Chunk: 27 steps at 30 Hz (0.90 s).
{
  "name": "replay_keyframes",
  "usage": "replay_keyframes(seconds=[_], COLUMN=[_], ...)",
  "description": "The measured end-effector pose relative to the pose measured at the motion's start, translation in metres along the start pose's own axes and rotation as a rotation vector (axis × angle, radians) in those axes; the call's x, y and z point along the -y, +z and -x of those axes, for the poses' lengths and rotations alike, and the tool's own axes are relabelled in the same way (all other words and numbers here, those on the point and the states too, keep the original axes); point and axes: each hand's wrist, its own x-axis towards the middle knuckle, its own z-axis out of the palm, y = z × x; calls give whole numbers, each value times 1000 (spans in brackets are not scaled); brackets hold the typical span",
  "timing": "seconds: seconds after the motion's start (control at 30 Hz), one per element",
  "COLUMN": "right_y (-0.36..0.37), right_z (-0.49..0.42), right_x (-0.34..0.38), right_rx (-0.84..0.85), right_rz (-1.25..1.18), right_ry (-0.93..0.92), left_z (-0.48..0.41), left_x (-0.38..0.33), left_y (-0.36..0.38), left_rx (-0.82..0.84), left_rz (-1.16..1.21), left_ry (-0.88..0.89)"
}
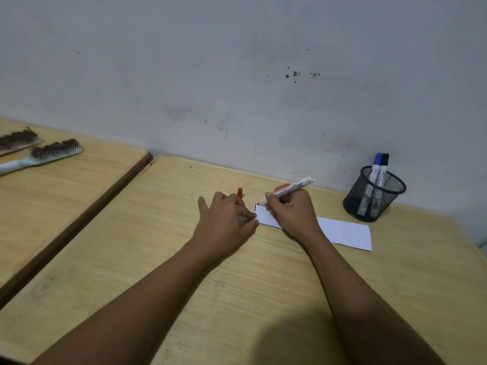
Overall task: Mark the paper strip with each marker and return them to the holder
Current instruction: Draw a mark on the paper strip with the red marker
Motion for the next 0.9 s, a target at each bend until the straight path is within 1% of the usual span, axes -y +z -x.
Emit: replay_keyframes(seconds=[0.17, 0.53, 0.9], right_y=[0, -1, -6], right_z=[0, 3, 6], right_x=[2, 7, 12], right_rx=[3, 6, 97], right_rz=[78, 105, 97], right_ry=[-18, 0, 24], left_z=[0, 0, -1], left_x=[-1, -1, 0], left_y=[1, 1, 2], left_rx=[2, -3, -17], left_rz=[12, 15, 11], left_ry=[5, 1, 3])
